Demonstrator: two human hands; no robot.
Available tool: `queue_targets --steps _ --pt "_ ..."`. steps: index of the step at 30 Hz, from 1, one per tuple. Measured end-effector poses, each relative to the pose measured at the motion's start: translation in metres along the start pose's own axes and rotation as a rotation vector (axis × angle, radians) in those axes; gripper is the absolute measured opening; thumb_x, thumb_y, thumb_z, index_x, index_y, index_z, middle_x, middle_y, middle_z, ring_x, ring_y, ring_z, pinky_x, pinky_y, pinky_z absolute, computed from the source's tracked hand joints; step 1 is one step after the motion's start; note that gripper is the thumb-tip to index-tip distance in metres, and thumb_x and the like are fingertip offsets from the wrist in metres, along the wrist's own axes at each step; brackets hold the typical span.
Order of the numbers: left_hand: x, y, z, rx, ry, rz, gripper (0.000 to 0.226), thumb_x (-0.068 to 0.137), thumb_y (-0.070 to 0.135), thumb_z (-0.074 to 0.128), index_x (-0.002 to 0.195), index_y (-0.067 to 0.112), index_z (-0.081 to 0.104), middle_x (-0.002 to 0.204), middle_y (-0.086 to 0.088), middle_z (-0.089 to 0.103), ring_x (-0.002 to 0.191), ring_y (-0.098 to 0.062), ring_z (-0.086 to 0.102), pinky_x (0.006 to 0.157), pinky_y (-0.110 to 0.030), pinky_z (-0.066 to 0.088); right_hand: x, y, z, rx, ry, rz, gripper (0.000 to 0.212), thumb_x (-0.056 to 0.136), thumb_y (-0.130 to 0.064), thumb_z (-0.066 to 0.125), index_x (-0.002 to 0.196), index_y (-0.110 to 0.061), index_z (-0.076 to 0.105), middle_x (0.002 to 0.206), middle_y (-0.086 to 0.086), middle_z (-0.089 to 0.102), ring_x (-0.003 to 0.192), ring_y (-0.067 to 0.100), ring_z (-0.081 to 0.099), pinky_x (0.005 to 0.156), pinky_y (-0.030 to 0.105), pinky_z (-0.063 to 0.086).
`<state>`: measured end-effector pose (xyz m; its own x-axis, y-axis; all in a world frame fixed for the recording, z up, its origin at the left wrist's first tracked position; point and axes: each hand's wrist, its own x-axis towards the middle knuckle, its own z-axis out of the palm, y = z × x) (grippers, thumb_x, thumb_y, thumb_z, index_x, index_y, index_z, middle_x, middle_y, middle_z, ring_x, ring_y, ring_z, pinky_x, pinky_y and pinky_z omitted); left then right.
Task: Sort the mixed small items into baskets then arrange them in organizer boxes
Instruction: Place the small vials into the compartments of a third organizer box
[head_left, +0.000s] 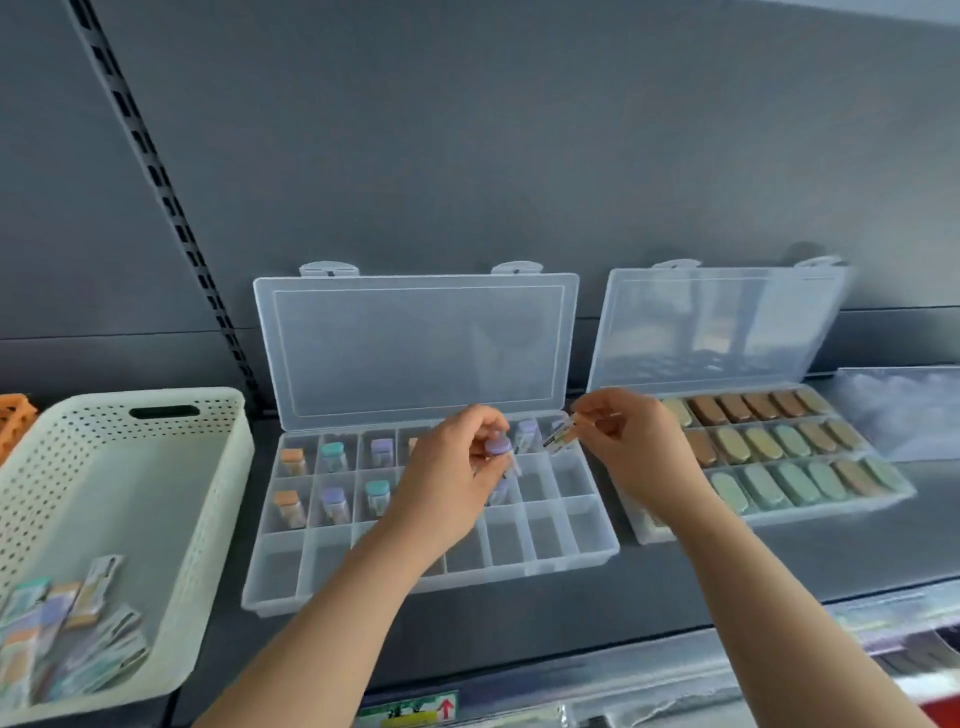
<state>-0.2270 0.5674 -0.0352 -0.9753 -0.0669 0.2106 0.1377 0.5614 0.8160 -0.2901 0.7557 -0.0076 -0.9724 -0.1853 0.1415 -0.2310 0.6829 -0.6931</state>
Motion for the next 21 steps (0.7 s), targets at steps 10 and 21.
queue_targets --steps 10,21 --pt "0.022 -0.001 0.067 0.463 -0.049 -0.038 0.011 0.083 0.028 0.067 0.094 0.027 0.067 0.094 0.002 0.063 0.083 -0.014 0.057 0.064 -0.019 0.038 0.008 0.051 -0.014 -0.096 -0.073 -0.044 0.014 0.088 -0.013 0.063 0.101 -0.014 0.068 0.091 -0.001 0.068 0.079 0.011 0.063 0.067 0.008 0.045" --pt "0.024 -0.001 0.072 0.537 -0.050 -0.028 0.020 0.087 0.035 0.064 0.105 0.027 0.063 0.103 0.001 0.060 0.093 -0.014 0.054 0.073 -0.018 0.037 0.015 0.053 0.008 -0.228 -0.288 -0.192 0.019 0.089 -0.012 0.060 0.105 -0.014 0.070 0.099 0.004 0.067 0.085 0.019 0.063 0.079 0.035 0.055"
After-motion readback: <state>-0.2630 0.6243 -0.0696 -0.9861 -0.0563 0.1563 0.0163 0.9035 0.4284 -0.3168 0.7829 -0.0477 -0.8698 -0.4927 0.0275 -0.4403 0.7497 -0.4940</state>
